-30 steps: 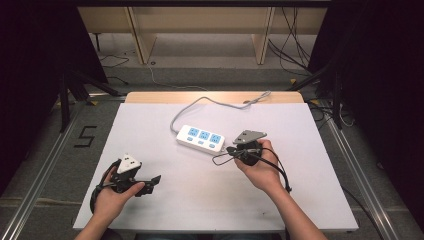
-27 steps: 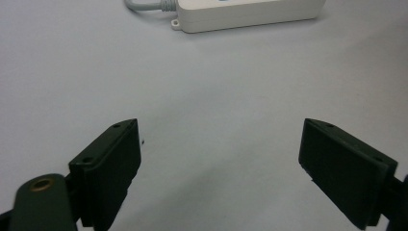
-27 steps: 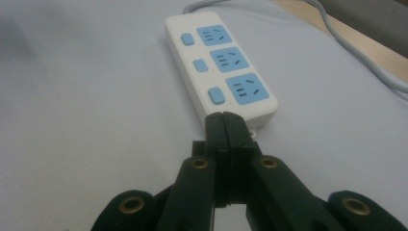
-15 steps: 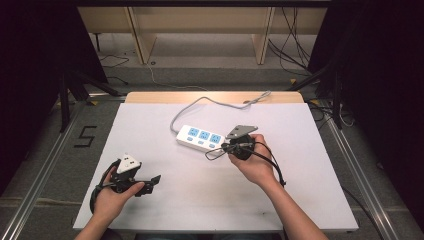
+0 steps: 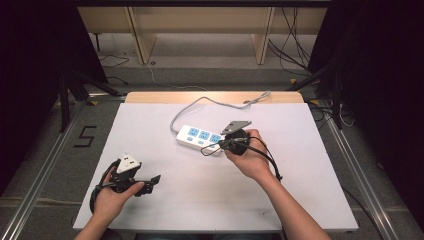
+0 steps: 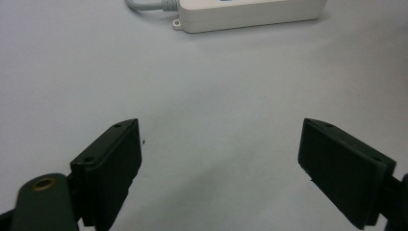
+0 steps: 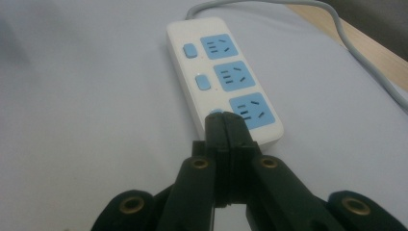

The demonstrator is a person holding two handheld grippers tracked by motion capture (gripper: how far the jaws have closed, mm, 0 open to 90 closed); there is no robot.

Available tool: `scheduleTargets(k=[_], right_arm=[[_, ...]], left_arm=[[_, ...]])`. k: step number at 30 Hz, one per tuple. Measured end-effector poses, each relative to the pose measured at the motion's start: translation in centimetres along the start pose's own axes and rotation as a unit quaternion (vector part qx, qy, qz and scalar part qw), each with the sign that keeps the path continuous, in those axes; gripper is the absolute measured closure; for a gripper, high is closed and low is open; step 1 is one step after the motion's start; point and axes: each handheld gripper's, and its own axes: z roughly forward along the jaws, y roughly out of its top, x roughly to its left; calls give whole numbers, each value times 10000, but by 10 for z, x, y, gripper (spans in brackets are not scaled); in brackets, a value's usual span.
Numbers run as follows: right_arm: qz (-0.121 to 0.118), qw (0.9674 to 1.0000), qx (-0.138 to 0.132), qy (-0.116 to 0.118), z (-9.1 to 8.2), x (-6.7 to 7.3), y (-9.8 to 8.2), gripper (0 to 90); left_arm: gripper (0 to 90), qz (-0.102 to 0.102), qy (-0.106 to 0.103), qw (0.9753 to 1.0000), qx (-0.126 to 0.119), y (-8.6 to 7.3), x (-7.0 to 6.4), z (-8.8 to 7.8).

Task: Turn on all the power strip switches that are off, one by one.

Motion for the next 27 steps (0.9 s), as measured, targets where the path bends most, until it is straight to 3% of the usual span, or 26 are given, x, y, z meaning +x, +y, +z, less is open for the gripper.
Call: scheduleTargets(k=[27], right_arm=[[-29,9998,177,52,15,-3,21,900]], left_arm=[[152,-31,-1,10000,-14,0,0,0]])
